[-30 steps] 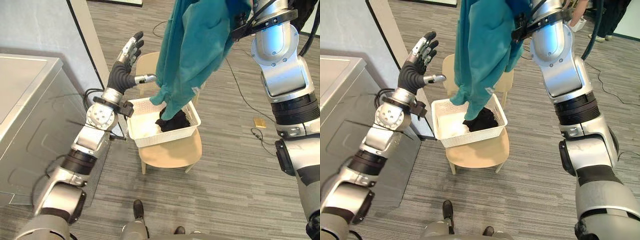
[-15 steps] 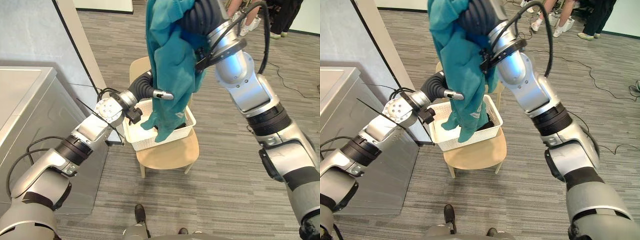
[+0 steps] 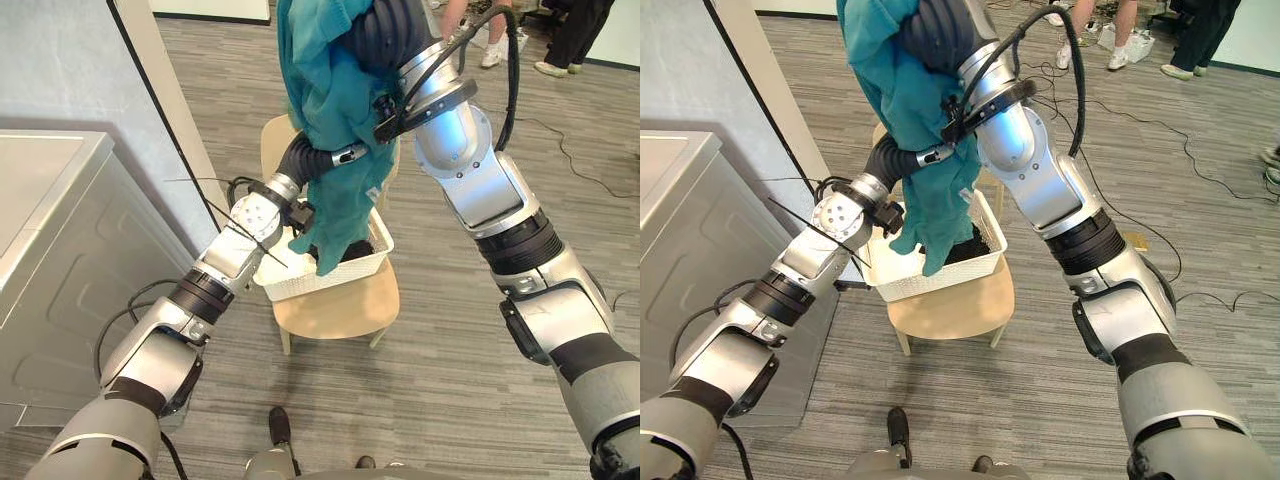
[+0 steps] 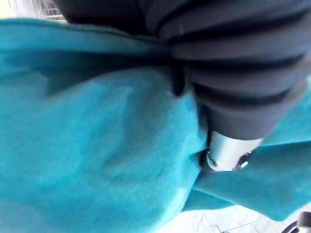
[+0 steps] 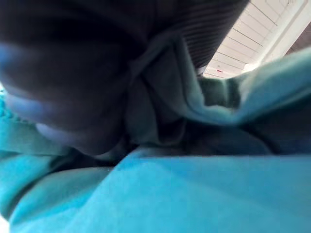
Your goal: Pick up the laundry basket with both hands and put the clothes into the washing machine.
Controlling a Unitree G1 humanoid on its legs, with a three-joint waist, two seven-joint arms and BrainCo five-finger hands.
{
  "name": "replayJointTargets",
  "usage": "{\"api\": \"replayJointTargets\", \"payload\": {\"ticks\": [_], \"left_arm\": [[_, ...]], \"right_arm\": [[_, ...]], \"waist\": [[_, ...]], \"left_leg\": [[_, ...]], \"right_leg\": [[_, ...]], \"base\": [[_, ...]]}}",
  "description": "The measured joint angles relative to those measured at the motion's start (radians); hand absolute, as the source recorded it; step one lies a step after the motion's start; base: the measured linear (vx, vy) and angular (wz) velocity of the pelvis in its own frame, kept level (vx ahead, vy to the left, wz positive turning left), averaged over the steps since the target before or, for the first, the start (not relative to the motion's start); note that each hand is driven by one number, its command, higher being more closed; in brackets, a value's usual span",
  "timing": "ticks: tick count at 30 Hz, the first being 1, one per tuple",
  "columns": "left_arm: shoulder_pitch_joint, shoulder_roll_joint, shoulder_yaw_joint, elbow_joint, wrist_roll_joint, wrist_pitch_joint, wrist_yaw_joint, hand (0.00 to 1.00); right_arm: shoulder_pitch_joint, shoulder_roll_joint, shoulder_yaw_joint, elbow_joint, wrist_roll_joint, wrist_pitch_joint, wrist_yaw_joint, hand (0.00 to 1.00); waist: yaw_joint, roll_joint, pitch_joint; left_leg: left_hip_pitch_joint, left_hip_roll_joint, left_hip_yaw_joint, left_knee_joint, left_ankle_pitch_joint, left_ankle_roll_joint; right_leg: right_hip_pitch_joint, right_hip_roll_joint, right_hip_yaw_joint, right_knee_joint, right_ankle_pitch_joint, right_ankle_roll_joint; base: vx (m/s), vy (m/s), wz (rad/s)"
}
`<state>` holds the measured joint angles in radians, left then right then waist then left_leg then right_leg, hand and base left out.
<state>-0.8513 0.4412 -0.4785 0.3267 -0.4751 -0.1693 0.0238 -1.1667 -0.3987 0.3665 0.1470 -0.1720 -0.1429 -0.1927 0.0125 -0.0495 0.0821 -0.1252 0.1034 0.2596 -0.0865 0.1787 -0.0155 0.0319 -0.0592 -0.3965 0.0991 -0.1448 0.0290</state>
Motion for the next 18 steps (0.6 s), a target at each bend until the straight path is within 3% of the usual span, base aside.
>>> {"api": "replayJointTargets", "payload": {"ticks": [8, 18], "left_arm": [[0.065, -0.076, 0.1, 0.004, 0.094, 0.009, 0.045, 1.0], [0.092, -0.127, 0.158, 0.006, 0.126, 0.014, 0.07, 1.0]], "right_arm": [[0.109, -0.001, -0.056, -0.036, -0.035, 0.033, -0.003, 0.0], [0.166, -0.002, -0.093, -0.033, -0.033, 0.048, 0.0, 0.0]], "waist": [[0.004, 0.0, 0.0], [0.004, 0.004, -0.003]], "left_leg": [[0.012, 0.001, 0.003, -0.006, 0.001, -0.002], [0.015, 0.002, 0.007, -0.006, 0.005, -0.007]], "right_leg": [[0.015, 0.0, 0.009, -0.015, 0.0, 0.0], [0.015, 0.003, 0.016, -0.016, 0.0, -0.001]], "base": [[0.0, 0.0, 0.0], [0.0, 0.001, -0.02]]}}
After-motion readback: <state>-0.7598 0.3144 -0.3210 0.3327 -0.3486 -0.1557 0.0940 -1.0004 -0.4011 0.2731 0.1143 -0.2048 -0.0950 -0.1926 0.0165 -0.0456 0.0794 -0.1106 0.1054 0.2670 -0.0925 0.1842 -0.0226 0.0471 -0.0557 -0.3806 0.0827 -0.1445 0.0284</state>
